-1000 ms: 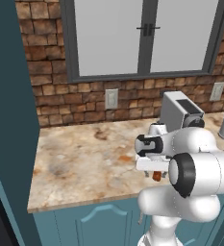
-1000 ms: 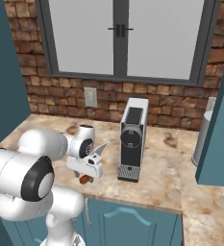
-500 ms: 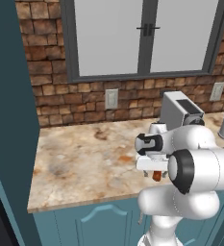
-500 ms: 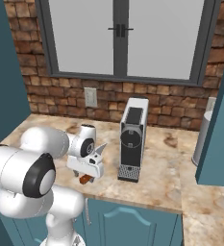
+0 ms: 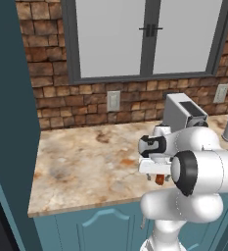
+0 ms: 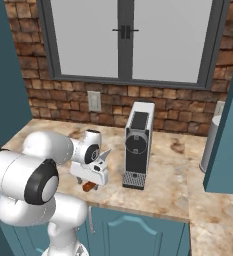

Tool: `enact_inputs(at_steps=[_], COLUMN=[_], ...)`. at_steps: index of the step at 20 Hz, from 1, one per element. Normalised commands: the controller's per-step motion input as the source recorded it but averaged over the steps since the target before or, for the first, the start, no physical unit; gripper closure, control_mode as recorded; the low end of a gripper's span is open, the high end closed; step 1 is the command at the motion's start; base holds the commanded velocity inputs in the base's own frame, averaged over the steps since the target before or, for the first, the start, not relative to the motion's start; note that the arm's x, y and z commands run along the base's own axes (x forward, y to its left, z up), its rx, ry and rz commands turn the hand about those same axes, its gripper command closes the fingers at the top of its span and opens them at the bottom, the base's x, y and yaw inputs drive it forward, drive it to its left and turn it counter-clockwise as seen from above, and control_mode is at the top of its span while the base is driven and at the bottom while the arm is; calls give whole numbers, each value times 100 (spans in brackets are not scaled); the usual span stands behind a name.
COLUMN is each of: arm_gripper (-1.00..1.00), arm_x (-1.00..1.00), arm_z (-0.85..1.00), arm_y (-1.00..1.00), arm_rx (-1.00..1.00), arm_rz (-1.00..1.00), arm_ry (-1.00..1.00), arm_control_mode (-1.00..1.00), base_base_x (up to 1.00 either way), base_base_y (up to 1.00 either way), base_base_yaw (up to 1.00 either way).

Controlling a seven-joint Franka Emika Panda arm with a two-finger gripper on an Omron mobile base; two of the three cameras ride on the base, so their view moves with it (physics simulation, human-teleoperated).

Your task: Move the cutting board and knife to the sink. Then move spray from the cabinet to the counter.

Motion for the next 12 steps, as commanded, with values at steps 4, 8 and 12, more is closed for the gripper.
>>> enact_inputs(at_steps=[4, 8, 12], arm_gripper=[100, 100, 100], arm_x=[0, 0, 0], arm_z=[-12, -9, -7], arm_y=[0, 0, 0], arm_rx=[3, 2, 1], arm_rz=[0, 0, 0], arm_ry=[0, 0, 3], arm_control_mode=[-100, -100, -100], base_base_x=[0, 0, 0], base_base_y=[0, 0, 0], base_base_yaw=[0, 0, 0])
